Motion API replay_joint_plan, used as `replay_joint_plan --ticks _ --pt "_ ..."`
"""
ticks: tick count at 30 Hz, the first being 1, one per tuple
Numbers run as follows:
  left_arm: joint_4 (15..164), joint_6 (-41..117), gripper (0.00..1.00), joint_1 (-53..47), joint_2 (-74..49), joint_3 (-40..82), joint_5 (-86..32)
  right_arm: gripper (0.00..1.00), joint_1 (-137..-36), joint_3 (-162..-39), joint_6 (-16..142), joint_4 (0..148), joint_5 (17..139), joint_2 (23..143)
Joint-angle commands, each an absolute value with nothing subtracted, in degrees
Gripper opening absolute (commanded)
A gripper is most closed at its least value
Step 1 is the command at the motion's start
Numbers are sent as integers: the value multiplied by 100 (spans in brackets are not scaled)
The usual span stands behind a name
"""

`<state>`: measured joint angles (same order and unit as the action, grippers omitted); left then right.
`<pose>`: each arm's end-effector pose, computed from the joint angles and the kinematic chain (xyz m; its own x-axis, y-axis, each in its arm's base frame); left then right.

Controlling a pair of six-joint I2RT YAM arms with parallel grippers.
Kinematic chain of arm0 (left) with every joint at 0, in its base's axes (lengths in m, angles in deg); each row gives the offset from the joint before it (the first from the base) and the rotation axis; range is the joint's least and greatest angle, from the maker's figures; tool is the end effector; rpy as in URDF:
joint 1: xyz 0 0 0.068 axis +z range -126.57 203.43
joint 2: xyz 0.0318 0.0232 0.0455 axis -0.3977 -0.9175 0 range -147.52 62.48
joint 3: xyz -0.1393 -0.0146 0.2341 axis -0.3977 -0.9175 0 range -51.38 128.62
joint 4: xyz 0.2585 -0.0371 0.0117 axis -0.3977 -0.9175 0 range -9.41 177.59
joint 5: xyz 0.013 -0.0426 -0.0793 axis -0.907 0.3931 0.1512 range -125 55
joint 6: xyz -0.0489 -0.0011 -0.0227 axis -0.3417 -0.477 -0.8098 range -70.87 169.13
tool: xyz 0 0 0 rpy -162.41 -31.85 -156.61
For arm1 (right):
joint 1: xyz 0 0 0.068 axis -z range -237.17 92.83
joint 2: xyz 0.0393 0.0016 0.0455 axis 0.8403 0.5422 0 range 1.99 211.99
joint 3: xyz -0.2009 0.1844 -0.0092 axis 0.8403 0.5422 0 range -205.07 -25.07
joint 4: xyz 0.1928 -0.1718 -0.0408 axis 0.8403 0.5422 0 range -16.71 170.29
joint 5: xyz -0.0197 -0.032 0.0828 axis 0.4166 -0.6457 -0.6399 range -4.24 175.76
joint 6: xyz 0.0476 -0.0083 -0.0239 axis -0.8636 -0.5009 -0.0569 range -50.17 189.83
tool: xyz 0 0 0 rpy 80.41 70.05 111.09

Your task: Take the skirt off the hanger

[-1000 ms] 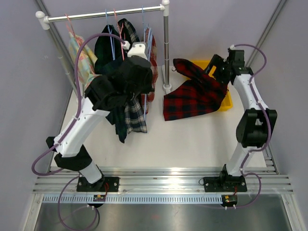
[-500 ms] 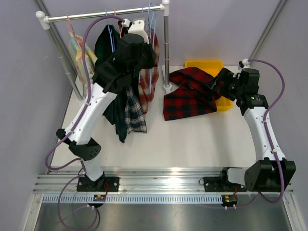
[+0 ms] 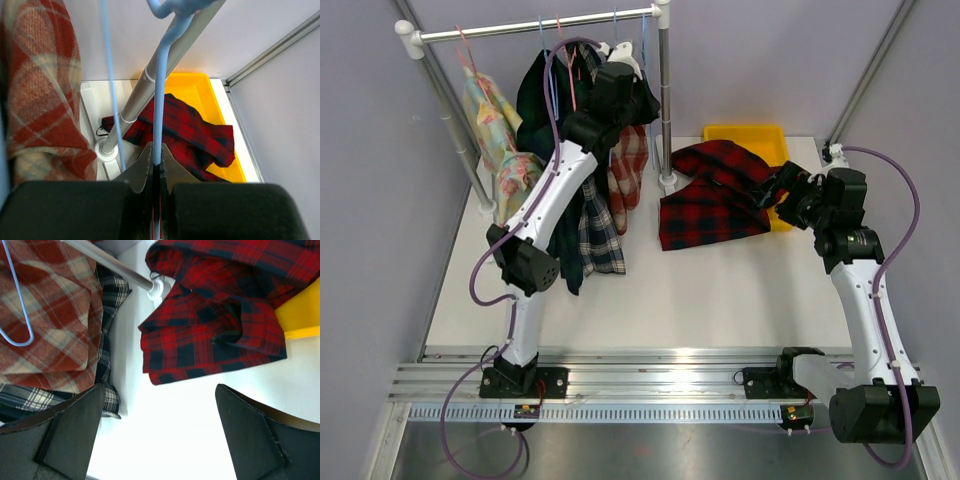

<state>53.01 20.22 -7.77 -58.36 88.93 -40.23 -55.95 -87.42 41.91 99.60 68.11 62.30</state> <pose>0.4053 -0.2418 0.4499 -0.4083 -0.3156 -0.8566 0.2779 0.8508 -0.4459 0.2304 0.0059 0.3673 -0.4829 0.4566 -0.7472 -0.0339 0.8429 0.5369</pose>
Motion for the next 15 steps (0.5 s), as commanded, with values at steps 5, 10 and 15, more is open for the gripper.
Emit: replay_joint_plan --ticks 5,10,15 --pt "6237 1555 0 -592 -5819 9303 -3553 100 -5682 -8414 4047 9790 6554 5982" --pt "6482 1651 0 -689 -5662 9233 -3578 99 -5690 -8334 4073 9852 6572 5824" --pt "6738 1459 0 -636 -5714 9399 -3745 100 -5682 -8395 4047 9966 6502 5754"
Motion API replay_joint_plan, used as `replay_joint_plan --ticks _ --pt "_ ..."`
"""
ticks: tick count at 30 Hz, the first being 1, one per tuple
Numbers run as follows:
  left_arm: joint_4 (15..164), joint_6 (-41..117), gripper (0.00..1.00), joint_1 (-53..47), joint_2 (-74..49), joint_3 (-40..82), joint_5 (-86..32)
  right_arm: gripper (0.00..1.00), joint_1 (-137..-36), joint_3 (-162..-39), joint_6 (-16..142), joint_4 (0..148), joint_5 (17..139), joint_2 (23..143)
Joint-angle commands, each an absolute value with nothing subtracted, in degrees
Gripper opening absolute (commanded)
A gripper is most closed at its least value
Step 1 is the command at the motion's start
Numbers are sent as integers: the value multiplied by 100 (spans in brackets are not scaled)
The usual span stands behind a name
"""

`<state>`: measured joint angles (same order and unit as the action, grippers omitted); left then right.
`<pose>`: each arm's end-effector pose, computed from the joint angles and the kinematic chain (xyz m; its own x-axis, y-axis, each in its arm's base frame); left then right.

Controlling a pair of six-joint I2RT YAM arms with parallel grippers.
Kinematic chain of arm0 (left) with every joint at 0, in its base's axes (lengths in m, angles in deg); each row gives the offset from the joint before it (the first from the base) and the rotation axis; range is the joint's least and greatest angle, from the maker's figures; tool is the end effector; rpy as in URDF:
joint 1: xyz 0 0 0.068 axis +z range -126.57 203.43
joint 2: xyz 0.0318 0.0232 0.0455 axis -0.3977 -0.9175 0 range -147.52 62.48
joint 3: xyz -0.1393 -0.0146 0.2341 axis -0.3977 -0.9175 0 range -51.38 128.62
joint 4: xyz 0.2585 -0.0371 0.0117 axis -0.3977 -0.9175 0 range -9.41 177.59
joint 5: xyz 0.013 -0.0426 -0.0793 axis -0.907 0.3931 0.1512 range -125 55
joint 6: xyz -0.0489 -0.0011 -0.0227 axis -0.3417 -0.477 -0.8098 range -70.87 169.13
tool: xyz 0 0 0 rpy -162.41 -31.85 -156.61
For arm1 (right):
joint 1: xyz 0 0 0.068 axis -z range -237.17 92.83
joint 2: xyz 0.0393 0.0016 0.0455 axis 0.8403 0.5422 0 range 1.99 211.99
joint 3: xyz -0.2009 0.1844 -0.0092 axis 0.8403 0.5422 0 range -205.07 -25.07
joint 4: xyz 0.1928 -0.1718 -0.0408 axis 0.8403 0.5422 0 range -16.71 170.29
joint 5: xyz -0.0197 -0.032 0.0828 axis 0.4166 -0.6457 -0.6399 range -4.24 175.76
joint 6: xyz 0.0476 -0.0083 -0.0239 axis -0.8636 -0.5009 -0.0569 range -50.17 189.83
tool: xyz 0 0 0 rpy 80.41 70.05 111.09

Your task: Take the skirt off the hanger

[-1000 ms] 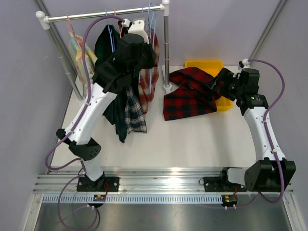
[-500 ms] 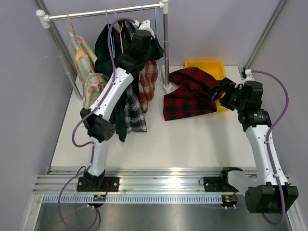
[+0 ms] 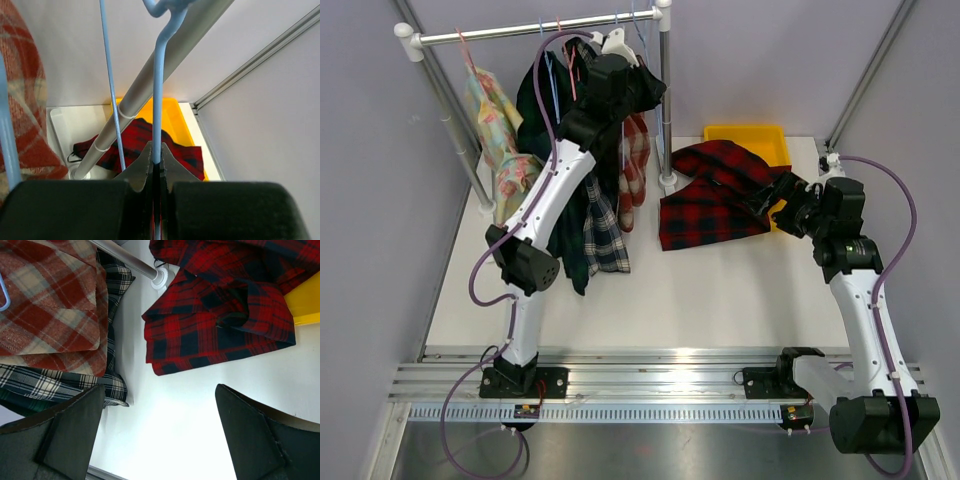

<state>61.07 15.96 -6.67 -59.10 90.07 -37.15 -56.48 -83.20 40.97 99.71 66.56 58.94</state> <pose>0.4133 -0.2382 0.4654 -0.3406 -0.4346 -0.8338 0.3377 0.7710 -0.5398 0.2171 0.0091 0.3540 -0.5114 0.4620 -0.7246 -0.0448 0.8277 0.5594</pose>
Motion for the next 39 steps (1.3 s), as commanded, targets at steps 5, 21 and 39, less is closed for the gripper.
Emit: replay_joint_plan --ticks 5,21,39 --pt "7036 967 0 -513 -6064 9434 -3623 99 -5690 -8343 4047 10028 6458 5596" --pt "6958 825 0 -750 -6611 9391 -3086 99 -5690 -8115 3977 9993 6370 5499" --pt "6008 711 17 -908 -5899 8547 -2938 100 -5682 -8308 3907 10589 6334 5007"
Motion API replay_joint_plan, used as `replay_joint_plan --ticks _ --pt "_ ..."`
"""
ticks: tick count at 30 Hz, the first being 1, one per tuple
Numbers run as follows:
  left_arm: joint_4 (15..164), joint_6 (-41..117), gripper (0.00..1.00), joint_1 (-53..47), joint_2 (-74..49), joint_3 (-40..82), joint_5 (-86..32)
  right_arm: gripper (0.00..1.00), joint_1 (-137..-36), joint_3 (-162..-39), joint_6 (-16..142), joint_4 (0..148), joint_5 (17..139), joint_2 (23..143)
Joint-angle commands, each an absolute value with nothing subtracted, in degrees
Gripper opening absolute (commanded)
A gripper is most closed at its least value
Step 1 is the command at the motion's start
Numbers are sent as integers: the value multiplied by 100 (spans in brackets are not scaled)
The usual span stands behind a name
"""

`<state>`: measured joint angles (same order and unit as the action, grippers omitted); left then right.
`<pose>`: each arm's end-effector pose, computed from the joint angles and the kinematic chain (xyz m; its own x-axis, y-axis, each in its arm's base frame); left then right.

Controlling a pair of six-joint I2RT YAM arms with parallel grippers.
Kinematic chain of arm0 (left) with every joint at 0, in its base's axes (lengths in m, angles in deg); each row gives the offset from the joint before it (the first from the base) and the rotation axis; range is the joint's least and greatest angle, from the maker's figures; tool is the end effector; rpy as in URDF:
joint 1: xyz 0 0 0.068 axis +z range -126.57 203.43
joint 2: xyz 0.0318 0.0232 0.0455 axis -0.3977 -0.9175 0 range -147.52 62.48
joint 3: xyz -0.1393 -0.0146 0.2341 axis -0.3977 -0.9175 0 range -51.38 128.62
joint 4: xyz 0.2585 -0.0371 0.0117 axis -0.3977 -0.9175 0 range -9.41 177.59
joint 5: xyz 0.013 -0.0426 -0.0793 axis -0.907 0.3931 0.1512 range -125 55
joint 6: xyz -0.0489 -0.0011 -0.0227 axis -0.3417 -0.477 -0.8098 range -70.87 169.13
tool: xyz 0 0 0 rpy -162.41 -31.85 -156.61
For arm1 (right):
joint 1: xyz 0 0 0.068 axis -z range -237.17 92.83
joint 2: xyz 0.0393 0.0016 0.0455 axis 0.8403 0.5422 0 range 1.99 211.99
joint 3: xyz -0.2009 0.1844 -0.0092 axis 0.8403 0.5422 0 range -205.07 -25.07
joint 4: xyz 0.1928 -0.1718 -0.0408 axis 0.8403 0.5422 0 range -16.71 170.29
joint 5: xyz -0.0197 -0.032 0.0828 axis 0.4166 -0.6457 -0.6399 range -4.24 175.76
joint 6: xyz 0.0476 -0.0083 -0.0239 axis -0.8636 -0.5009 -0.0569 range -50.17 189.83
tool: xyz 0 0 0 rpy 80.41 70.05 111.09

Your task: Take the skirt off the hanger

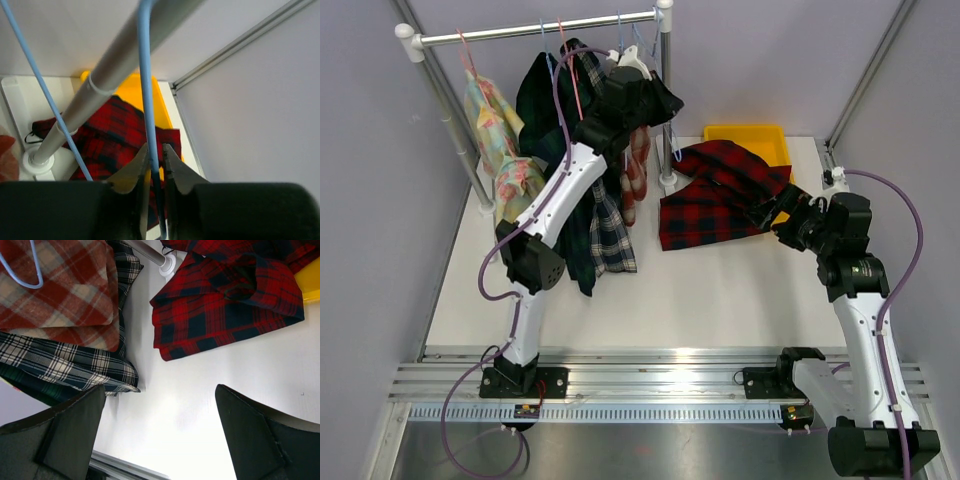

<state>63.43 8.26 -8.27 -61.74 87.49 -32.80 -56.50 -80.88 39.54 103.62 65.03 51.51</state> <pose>0.4232 -0.2631 0.4337 -0.4711 -0.4776 -0.7416 0.3295 0.6846 -0.6502 0.1836 0.0105 0.3572 -0.5092 0.4777 -0.7159 -0.0642 0.8084 0.5851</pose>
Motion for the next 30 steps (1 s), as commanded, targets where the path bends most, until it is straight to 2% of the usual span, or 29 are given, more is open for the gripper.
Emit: replay_joint_plan --ticks 1,2,4,5,8,10,12,16,23,30 --pt "6017 764 20 -943 -5785 8477 -2920 100 -5682 -8317 3924 10608 6326 4972" --pt "6017 834 35 -1039 -5715 8442 -2920 100 -5690 -8317 3924 10625 6343 4928" --pt "5974 1018 51 -1128 -5505 8406 -2981 99 -5682 -8317 3915 10678 6361 4840" --pt "5904 1071 63 -1207 -5433 8415 -3025 99 -5682 -8317 3933 10722 6370 4814" --pt "5711 1177 76 -1312 -5109 8415 -3077 99 -5690 -8317 3924 10783 6370 4752" --pt "5596 1256 80 -1348 -4898 8380 -3087 99 -5682 -8308 3942 10836 6378 4691" --pt "5499 1352 99 -1401 -4538 8170 -3078 99 -5690 -8299 3951 10863 6396 4629" --pt "5227 1651 99 -1418 -3940 7914 -3340 99 -5690 -8255 3951 10898 6431 4602" --pt "4497 2548 99 -1383 -3359 7905 -4807 99 -5690 -8062 3907 10775 6422 4611" --pt "4540 2706 99 -927 -3455 7835 -4950 99 -5682 -8035 3986 10748 6484 4690"
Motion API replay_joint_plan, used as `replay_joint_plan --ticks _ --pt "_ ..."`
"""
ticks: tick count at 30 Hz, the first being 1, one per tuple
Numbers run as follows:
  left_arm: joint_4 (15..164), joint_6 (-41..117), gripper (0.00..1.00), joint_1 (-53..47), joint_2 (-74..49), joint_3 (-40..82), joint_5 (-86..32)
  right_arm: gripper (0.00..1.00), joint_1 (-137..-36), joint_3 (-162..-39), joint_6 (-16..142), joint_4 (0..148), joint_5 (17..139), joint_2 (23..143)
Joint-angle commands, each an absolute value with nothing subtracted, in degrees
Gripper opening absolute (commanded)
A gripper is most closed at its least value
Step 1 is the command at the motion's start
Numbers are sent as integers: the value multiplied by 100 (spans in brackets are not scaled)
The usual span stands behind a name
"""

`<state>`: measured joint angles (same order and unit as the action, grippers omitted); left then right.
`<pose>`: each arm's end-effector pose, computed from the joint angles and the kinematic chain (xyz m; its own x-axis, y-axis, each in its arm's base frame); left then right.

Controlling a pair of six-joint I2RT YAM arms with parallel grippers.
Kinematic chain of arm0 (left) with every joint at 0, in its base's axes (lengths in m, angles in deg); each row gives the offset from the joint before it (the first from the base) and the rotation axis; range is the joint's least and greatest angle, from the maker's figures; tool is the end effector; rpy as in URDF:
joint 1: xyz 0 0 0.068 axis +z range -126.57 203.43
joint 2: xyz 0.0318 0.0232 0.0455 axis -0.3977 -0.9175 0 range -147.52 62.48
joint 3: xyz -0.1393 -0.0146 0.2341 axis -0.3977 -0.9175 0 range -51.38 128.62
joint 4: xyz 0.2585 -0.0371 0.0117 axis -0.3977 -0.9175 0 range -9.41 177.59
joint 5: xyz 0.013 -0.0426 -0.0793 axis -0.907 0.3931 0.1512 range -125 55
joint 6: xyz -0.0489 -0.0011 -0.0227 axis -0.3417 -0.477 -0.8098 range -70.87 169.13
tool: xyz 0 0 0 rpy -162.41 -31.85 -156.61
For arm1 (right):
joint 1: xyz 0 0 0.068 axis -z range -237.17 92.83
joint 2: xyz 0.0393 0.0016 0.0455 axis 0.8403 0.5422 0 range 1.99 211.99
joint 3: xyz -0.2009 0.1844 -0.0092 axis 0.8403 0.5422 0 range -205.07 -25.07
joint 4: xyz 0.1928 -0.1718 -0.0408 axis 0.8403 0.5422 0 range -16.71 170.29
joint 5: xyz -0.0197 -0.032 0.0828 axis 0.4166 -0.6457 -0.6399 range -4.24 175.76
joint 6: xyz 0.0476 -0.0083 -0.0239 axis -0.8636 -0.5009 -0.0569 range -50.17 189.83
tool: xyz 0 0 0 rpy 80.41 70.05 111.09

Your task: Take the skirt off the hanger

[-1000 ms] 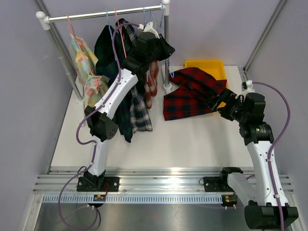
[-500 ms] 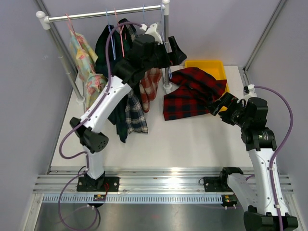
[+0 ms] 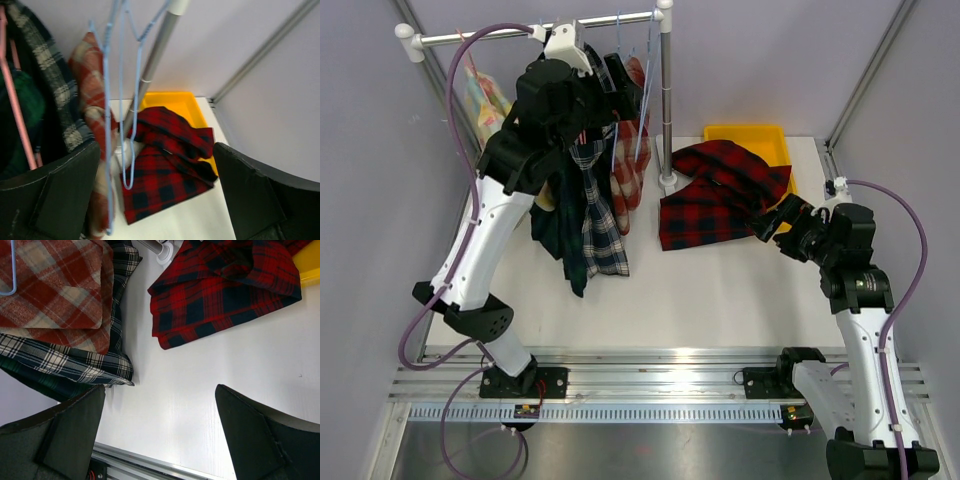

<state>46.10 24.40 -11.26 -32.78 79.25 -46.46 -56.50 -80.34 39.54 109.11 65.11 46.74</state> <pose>0.2650 -0.1749 0.5555 -0.2452 -0.3290 -0.9119 0.3225 0.8594 -0.3967 0.1595 0.0107 0.3573 -0.5242 0.4781 -0.7047 -0.0503 0.8087 0.5861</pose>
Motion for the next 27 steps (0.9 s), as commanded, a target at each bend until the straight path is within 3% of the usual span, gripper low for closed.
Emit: replay_joint_plan --ticks 1,8,11,22,23,25,27 --pt "4558 2733 99 -848 -3507 7844 -4950 99 -5690 -8027 3994 10748 6493 4699" --pt "4681 2839 97 -548 -4228 8282 -4704 99 -5690 -7851 4047 10661 6545 4796" --pt "4734 2830 92 -504 -4501 8459 -4695 100 -5690 -7816 4091 10643 6554 4840" --pt "5068 2715 30 -487 -4607 8301 -4783 99 -5690 -7666 4117 10529 6519 4963" --pt "5103 2715 16 -487 -4554 8196 -4774 100 -5690 -7684 4118 10555 6519 4971" --pt "5182 2707 0 -487 -4501 8125 -4774 100 -5690 -7701 4126 10572 6528 4963" --pt "5165 2663 0 -487 -4519 8169 -4730 99 -5682 -7701 4126 10573 6572 4902"
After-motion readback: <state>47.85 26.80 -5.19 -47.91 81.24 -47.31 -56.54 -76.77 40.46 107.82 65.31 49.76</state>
